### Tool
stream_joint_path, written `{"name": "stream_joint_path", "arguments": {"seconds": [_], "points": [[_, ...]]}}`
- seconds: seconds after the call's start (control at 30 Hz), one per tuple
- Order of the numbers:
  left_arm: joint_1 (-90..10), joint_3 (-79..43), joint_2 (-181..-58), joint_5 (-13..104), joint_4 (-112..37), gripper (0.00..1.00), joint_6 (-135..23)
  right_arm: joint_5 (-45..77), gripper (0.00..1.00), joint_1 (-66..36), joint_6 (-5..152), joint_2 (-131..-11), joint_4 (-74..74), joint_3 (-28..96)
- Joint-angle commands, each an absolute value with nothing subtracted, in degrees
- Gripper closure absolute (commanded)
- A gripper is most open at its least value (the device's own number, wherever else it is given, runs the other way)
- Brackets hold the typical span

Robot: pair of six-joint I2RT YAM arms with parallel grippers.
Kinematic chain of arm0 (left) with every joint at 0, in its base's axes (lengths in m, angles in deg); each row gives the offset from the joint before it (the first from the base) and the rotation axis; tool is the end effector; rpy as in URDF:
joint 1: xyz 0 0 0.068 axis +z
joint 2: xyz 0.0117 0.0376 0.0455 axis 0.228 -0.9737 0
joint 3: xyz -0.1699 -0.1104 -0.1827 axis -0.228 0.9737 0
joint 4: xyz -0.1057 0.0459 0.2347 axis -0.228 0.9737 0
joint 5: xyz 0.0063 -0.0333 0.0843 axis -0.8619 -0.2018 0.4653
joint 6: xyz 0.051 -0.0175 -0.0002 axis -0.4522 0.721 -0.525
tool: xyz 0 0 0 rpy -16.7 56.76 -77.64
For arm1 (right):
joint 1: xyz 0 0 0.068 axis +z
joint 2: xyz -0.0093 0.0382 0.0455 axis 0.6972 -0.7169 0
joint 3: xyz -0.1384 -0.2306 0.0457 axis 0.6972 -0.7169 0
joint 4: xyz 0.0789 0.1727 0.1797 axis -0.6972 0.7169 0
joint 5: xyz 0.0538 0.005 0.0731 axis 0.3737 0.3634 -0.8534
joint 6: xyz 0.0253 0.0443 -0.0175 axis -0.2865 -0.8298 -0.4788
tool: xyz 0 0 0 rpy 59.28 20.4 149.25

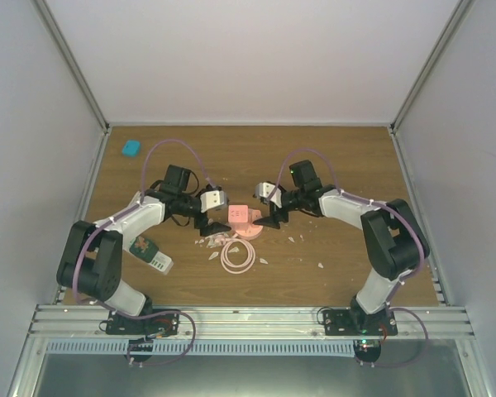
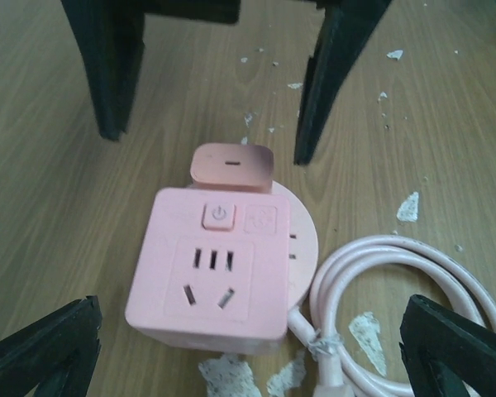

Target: Pull the plug off the socket

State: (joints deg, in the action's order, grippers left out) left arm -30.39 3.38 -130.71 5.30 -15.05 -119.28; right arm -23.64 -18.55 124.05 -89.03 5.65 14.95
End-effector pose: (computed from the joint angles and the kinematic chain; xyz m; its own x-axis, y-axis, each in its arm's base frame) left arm 0.2712 -0.1117 0.1986 -0.0331 0.5569 -0.8299 0.9913 0.1239 0.0436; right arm 0.3024 0.1740 0.1799 0.0231 -0.5141 -0.8574 -0.9954 0.0682 -0.0678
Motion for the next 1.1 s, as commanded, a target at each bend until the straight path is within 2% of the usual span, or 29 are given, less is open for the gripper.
{"name": "stream_joint_path", "arguments": {"seconds": [0.0, 0.3, 0.9, 1.07], "points": [[-31.92, 4.0, -132.75, 2.92, -23.36, 0.03, -119.3, -23.87, 0.1, -18.45, 128.43, -91.17, 10.39, 16.35], [-34.08, 2.84, -136.97, 5.35, -26.47, 0.11, -116.47, -22.17, 0.14, -17.41, 127.88, -93.1, 13.28, 18.46], [-35.61, 3.94, -139.31, 7.1, -26.8, 0.14, -118.23, -15.72, 0.18, -13.3, 122.16, -94.66, 11.61, 18.12], [-35.64, 3.7, -140.2, 7.31, -26.2, 0.18, -118.98, -14.9, 0.24, -13.34, 121.41, -94.84, 11.95, 18.41]]}}
